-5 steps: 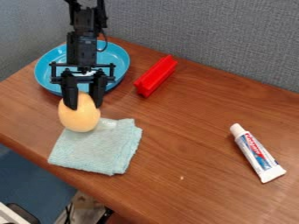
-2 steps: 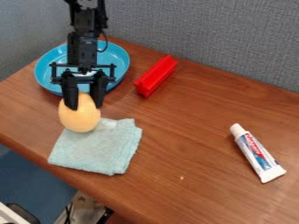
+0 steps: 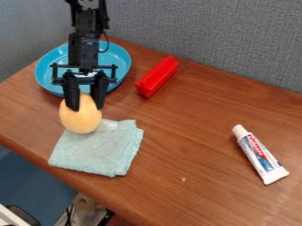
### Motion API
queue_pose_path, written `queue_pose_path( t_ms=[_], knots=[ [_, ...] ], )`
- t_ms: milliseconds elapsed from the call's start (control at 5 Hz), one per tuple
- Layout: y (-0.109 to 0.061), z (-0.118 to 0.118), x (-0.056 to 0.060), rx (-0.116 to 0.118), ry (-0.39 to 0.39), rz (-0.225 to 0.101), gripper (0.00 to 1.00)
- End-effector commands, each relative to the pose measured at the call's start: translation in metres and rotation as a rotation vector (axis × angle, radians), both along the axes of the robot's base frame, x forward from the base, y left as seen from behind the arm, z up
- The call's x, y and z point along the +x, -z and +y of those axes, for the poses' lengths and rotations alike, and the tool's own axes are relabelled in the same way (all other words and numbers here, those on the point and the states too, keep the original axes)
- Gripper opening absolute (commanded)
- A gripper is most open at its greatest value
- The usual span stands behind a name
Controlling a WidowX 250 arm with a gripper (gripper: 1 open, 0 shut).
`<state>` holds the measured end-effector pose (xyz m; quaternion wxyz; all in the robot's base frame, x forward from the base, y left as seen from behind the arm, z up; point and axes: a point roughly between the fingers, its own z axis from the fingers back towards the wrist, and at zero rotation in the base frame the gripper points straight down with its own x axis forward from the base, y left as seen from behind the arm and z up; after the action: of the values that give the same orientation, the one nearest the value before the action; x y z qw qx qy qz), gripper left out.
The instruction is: Put the yellow ball on the blue plate
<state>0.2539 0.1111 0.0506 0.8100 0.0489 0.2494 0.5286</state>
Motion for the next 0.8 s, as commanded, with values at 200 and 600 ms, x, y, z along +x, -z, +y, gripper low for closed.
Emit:
queue_pose_path(
  t_ms=[200, 600],
  knots=[
    [-0.0050, 0.0018, 0.0039, -0.010, 0.004, -0.022, 0.00],
    [-0.0058, 0.0022, 0.0035, -0.015, 0.004, -0.017, 0.00]
  ],
)
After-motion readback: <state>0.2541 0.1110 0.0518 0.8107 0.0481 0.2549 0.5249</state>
